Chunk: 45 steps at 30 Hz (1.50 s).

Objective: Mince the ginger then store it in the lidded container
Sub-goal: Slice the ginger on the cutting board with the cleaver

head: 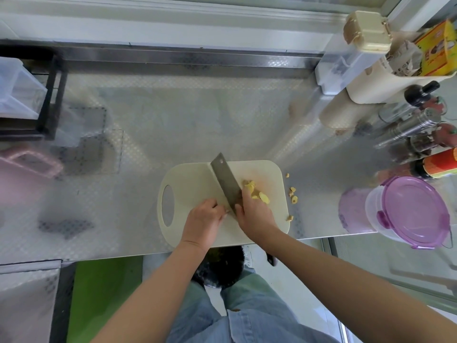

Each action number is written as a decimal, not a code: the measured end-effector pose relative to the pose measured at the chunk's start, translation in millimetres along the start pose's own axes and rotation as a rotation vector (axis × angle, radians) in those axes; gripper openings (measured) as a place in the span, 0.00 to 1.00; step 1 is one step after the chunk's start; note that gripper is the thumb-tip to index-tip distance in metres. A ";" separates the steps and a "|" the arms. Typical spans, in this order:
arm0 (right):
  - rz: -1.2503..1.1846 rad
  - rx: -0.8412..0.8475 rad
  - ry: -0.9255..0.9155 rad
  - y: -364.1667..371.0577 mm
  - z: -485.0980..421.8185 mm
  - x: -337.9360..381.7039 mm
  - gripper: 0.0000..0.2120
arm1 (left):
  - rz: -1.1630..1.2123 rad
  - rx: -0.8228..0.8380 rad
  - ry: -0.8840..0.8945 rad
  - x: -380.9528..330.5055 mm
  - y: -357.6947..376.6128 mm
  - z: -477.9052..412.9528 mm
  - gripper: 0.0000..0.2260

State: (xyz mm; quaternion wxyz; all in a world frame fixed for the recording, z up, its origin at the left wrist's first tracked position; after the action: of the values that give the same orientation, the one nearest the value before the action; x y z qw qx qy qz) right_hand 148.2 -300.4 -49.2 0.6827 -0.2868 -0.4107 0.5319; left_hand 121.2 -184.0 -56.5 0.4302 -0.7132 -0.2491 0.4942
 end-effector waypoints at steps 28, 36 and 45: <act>0.208 0.085 -0.046 -6.6 19.8 11.0 0.16 | -0.023 0.042 -0.038 1.5 3.9 1.5 0.11; 0.161 0.094 -0.022 -0.8 15.9 10.2 0.12 | -0.025 0.055 -0.027 2.3 4.5 0.0 0.12; 0.123 0.073 -0.036 8.8 11.0 1.6 0.10 | 0.001 0.023 -0.007 3.7 3.9 1.8 0.10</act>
State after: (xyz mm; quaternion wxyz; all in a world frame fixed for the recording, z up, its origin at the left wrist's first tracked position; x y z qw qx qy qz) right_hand 134.5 -297.0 -50.7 0.6514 -0.2768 -0.3846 0.5926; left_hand 120.7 -182.4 -61.9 0.4369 -0.7066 -0.2447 0.4999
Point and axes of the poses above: each hand's wrist, its own z-axis away from the middle knuckle, its own y-axis out of the palm, x = y × z, the point moved 6 cm from there along -z, towards the middle knuckle, and after that the axes turned 12 degrees about y, right-handed, at the moved point
